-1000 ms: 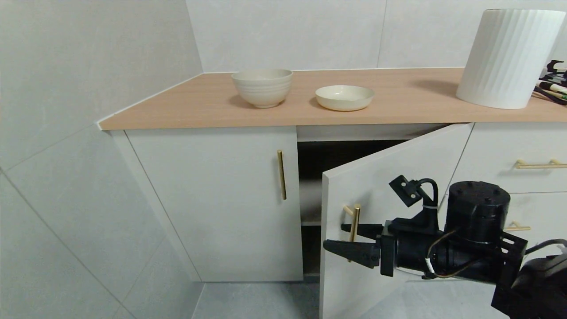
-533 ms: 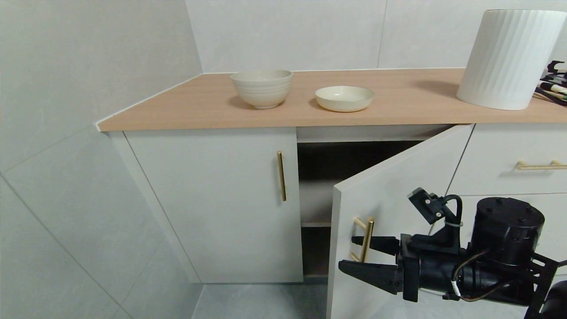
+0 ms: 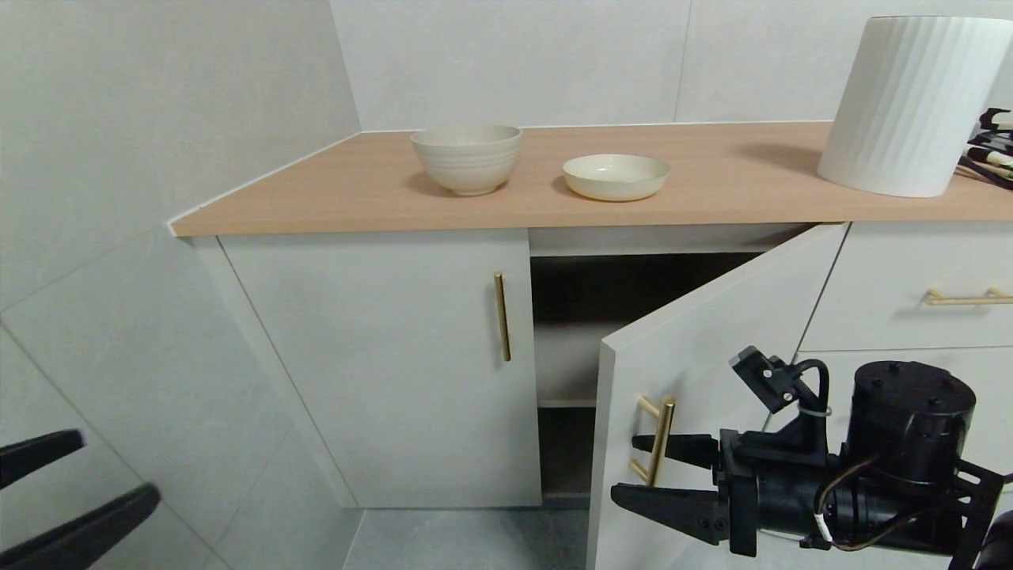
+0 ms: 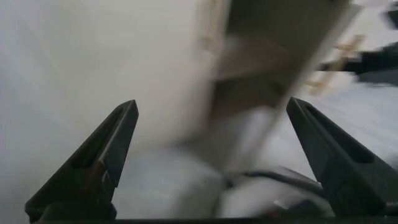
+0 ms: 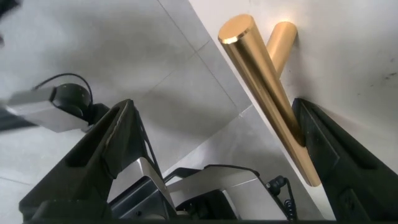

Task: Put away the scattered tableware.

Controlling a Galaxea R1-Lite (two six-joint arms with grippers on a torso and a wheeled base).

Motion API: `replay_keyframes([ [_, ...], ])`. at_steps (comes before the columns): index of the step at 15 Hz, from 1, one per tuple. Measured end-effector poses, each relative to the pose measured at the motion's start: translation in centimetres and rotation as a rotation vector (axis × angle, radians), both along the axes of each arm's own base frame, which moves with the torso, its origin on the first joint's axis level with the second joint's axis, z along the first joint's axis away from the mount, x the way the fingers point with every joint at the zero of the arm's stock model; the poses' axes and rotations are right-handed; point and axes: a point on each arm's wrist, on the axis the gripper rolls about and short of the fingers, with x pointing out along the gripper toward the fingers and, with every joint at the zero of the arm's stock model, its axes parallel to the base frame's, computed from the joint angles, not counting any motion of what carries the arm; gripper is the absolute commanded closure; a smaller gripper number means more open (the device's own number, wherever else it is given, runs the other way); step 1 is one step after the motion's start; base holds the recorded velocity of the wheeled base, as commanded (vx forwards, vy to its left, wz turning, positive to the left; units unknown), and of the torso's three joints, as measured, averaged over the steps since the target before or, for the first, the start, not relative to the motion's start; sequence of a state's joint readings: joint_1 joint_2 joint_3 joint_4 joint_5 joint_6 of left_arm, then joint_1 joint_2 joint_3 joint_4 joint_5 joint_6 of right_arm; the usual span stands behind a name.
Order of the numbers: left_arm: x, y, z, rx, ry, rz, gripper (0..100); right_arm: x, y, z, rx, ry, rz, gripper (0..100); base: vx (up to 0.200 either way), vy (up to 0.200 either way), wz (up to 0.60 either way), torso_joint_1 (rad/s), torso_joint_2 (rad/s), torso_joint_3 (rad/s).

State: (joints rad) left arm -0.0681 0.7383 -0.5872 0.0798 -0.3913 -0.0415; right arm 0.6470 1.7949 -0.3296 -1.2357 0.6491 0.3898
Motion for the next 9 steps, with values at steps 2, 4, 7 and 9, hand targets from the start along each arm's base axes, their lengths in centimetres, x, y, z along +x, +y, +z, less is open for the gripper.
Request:
replay_keyframes([
  [2,5.3,-1.7,0.6,-0.063,0.095,-0.130,0,0.0,0.0,0.0,0.000,0.000,0.001,0,0.000,0.000,0.00,0.000,0.00,0.000],
  [4,10.1,-4.6,0.2,-0.125,0.128,-0.233,0,0.0,0.0,0.0,0.003,-0.002,0.002,0,0.000,0.000,0.00,0.000,0.00,0.000],
  [7,14.9,-10.4,-1.9,-0.174,0.106,-0.292,0,0.0,0.0,0.1,0.006,-0.006,0.004,0,0.000,0.000,0.00,0.000,0.00,0.000],
  [9,16.2,-13.5,-3.9,-0.179,0.086,-0.282,0,0.0,0.0,0.1,0.006,-0.005,0.006,0,0.000,0.000,0.00,0.000,0.00,0.000],
])
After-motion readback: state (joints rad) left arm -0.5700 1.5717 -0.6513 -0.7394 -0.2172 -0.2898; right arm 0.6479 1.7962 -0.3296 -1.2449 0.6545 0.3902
